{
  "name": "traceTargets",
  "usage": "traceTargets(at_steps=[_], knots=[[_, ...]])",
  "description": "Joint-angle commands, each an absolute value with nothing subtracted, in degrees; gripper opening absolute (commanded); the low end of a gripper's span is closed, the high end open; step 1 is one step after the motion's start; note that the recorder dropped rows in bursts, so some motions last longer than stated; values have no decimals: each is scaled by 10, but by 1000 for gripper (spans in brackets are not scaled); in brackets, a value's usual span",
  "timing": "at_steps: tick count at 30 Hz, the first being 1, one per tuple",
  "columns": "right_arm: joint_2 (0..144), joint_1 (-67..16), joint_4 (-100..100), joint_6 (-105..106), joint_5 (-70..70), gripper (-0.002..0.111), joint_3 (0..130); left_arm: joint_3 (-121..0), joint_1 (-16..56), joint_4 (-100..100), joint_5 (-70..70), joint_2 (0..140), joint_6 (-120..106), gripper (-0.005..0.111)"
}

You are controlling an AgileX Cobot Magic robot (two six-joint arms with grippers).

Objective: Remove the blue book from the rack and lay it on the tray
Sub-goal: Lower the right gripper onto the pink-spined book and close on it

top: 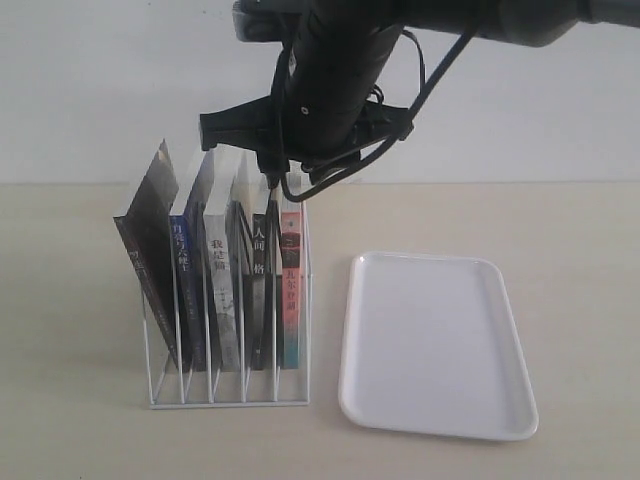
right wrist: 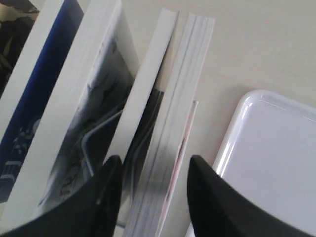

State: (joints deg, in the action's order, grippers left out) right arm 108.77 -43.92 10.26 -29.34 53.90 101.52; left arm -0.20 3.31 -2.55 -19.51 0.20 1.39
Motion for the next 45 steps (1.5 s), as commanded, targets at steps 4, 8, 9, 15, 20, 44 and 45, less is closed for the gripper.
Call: traceTargets(at_steps=[4, 8, 9, 15, 20, 44, 45], knots=[[1086, -440, 111, -296, 535, 40, 1021, 0, 31, -23, -195, 0, 19, 6], [1086, -440, 116, -301, 540, 40, 1019, 0, 31, -23, -195, 0, 19, 6], [1086, -440, 119, -302, 542, 40, 1019, 0, 31, -23, -195, 0, 19, 6], [1086, -440, 137, -325, 552, 40, 1019, 0, 31, -23, -195, 0, 19, 6], [1086, -440, 129, -326, 552, 40, 1019, 0, 31, -23, -195, 0, 19, 6], [1116, -440, 126, -331, 554, 40, 1018, 0, 31, -23, -195, 0, 19, 6], [1114, -440, 125, -331, 554, 40, 1018, 0, 31, -23, -195, 0, 19, 6]])
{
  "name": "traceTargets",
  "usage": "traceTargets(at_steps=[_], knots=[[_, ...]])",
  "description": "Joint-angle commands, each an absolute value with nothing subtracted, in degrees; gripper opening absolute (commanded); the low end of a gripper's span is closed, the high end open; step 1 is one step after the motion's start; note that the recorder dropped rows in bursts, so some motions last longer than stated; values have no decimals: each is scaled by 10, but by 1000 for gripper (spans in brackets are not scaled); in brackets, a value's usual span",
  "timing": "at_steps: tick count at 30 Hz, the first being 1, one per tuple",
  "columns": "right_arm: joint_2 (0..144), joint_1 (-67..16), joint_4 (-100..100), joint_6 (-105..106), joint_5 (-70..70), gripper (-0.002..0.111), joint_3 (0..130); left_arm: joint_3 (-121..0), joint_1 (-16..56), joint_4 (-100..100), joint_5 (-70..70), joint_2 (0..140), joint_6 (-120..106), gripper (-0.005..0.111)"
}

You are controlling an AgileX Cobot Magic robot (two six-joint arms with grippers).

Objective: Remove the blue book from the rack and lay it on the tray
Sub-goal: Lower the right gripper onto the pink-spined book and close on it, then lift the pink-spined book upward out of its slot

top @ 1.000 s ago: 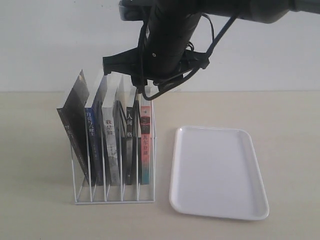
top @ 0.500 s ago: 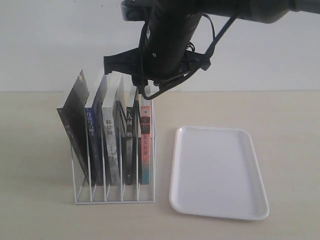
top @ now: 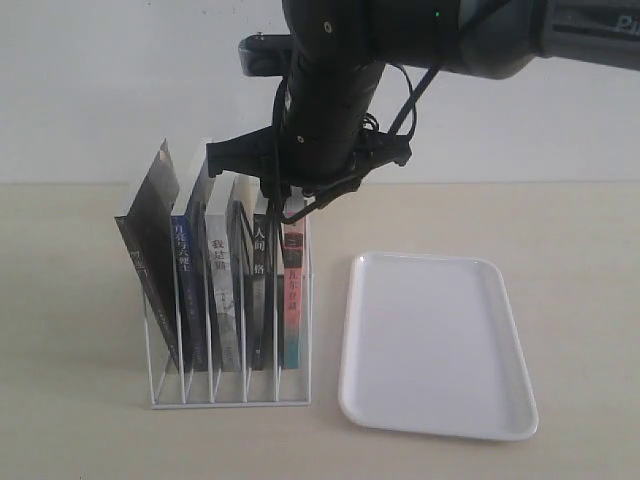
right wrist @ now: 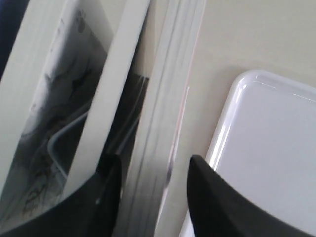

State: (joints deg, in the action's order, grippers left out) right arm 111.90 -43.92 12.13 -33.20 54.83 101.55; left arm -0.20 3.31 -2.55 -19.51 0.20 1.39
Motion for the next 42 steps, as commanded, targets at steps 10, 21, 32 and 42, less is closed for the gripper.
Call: traceTargets(at_steps=[10, 21, 32, 42], knots=[[1107, -444, 106, -331, 557, 1, 1018, 0, 31, -23, -195, 0, 19, 6], [1052, -447, 131, -345, 552, 1, 1020, 0, 31, -23, -195, 0, 19, 6], [1065, -447, 131, -345, 557, 1, 1018, 0, 31, -23, -195, 0, 19, 6], [1086, -459, 137, -345, 546, 1, 1018, 0, 31, -23, -195, 0, 19, 6]])
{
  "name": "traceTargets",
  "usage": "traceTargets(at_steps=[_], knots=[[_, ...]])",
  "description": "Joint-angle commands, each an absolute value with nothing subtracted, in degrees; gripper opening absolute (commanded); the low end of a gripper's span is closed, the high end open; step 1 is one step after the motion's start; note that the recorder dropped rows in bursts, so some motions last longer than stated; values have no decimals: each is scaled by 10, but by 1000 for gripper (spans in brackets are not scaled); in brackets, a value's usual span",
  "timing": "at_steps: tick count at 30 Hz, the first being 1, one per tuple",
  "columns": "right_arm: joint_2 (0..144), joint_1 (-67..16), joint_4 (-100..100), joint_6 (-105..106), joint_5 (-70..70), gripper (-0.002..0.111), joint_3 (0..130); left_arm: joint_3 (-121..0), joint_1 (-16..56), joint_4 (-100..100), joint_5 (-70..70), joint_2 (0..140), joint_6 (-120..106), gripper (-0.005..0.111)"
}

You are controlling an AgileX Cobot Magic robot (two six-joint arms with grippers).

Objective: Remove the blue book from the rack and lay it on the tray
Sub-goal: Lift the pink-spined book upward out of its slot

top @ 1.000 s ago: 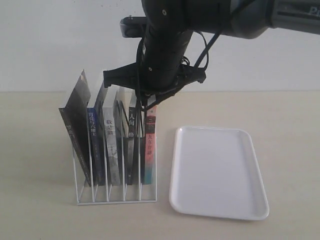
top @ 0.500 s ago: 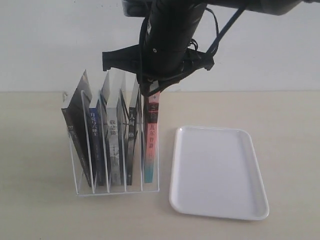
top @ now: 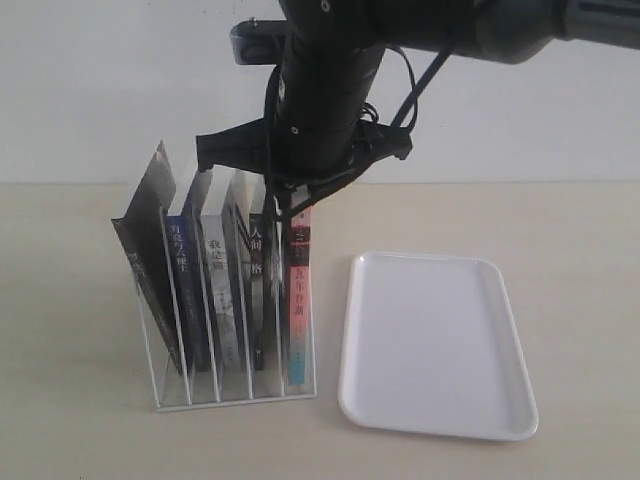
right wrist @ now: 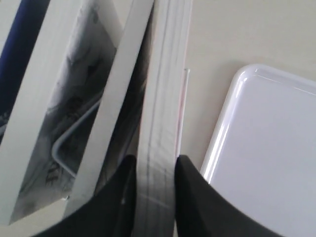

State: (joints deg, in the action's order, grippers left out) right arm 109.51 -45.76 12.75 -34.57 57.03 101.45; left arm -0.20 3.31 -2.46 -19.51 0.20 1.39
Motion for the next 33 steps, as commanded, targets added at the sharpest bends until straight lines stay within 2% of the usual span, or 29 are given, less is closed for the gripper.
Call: traceTargets(at_steps=[1, 33], knots=[[1087, -459, 137, -345, 547, 1, 1018, 0, 31, -23, -195, 0, 19, 6], [1046, -459, 163, -346, 530, 1, 1020, 0, 31, -23, -195, 0, 19, 6]])
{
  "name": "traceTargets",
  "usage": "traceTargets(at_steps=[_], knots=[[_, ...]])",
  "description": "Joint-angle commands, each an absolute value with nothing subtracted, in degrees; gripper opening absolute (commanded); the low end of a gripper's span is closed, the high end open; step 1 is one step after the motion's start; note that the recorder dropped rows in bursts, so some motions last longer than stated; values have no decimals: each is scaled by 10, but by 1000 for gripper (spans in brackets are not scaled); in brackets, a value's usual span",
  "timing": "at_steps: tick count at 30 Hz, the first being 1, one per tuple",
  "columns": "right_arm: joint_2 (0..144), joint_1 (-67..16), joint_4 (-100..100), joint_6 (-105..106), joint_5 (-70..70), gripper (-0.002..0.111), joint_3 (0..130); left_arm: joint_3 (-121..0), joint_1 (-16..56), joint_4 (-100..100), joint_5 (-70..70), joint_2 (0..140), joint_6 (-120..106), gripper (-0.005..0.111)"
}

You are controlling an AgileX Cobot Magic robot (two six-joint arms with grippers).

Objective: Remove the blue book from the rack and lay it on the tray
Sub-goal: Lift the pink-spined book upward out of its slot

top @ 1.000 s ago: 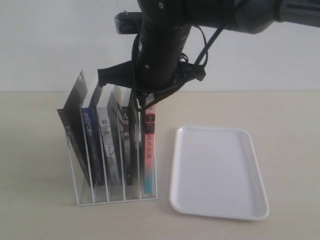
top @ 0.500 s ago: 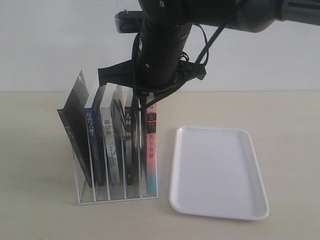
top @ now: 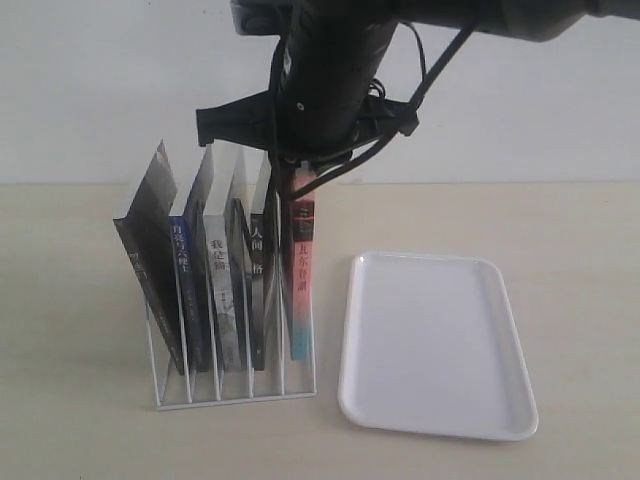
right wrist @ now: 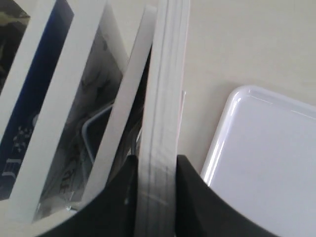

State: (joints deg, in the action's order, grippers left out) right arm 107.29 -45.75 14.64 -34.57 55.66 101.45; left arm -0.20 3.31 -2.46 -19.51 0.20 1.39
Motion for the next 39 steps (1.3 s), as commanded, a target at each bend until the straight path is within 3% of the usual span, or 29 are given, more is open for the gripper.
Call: traceTargets(at_steps=[1, 39], knots=[[1045, -459, 164, -346, 530, 1, 1020, 0, 31, -23, -195, 0, 19, 6], [959, -459, 186, -358, 541, 1, 1024, 0, 31, -23, -195, 0, 19, 6]])
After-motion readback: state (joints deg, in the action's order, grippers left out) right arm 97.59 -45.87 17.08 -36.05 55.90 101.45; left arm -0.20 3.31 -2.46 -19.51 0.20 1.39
